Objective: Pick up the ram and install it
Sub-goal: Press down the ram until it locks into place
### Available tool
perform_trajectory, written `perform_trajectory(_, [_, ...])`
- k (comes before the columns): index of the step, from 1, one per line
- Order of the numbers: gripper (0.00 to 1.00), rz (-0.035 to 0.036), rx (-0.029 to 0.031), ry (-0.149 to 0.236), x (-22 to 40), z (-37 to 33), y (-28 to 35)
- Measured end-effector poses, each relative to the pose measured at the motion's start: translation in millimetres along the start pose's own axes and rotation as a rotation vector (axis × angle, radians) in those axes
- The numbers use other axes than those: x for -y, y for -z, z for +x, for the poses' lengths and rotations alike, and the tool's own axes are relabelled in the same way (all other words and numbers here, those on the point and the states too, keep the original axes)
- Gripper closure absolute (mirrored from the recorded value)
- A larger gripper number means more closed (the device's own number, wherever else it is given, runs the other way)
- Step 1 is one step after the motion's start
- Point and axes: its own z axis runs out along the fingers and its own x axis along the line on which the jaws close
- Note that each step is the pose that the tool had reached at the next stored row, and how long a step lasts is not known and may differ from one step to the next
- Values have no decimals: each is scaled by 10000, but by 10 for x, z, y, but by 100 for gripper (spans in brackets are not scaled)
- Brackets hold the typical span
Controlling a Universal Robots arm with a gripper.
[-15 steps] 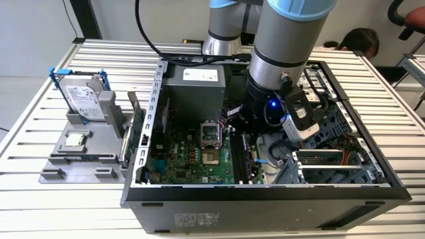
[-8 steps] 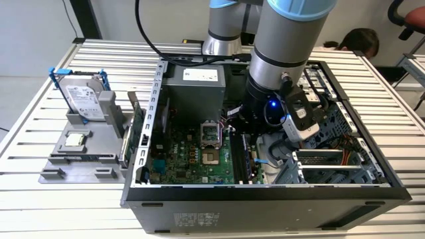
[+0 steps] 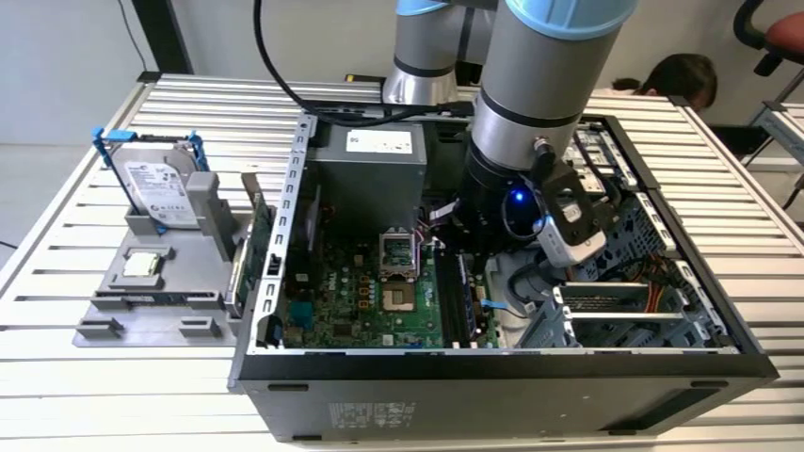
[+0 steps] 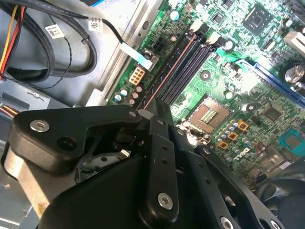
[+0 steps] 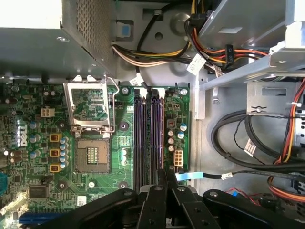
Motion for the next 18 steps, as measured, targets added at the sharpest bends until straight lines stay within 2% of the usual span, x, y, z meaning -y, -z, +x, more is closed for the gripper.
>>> perform_trajectory(5, [100,-30,-14,753,-1,-1,-1])
perform_trajectory(18, [100,-87,-42,2166,-18,-2,-1])
